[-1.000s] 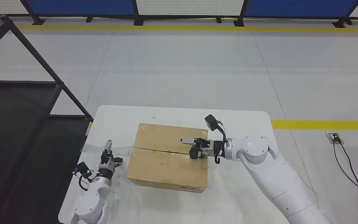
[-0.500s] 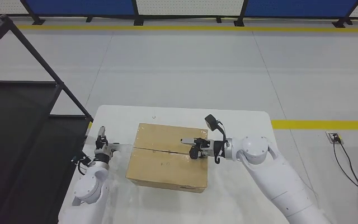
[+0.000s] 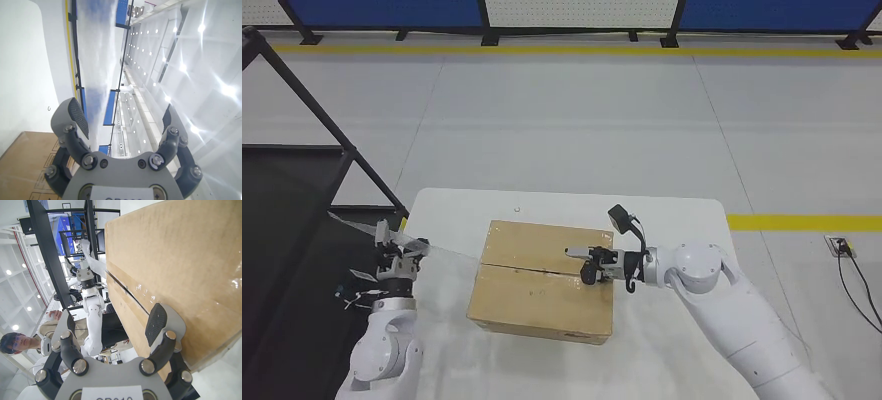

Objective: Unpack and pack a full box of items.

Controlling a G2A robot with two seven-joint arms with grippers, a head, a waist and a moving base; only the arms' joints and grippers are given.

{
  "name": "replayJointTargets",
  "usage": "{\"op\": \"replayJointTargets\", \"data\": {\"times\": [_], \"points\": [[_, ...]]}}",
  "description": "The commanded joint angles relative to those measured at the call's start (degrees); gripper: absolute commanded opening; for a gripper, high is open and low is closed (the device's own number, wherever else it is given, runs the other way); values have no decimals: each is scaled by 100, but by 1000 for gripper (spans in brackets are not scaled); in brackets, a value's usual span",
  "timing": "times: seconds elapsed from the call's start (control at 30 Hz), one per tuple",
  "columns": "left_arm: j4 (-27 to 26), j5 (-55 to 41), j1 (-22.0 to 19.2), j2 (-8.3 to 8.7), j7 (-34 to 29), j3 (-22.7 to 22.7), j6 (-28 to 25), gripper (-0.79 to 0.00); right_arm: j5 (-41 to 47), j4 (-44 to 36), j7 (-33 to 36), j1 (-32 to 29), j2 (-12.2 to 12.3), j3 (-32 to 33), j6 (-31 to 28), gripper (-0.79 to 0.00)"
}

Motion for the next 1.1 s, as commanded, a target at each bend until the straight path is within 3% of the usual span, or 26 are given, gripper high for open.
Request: {"op": "replayJointTargets", "data": {"times": [0.0, 0.37, 0.63, 1.07], "points": [[-229, 147, 94, 9, -16, -53, 17, 0, 0, 0, 0, 0, 0, 0, 0, 0], [-947, 572, 227, 14, -16, -140, 240, 0, 0, 0, 0, 0, 0, 0, 0, 0], [-1044, 785, 190, -3, 48, -94, 332, 0, 0, 0, 0, 0, 0, 0, 0, 0], [-1821, 1687, 403, -60, 175, 337, 57, 0, 0, 0, 0, 0, 0, 0, 0, 0]]}}
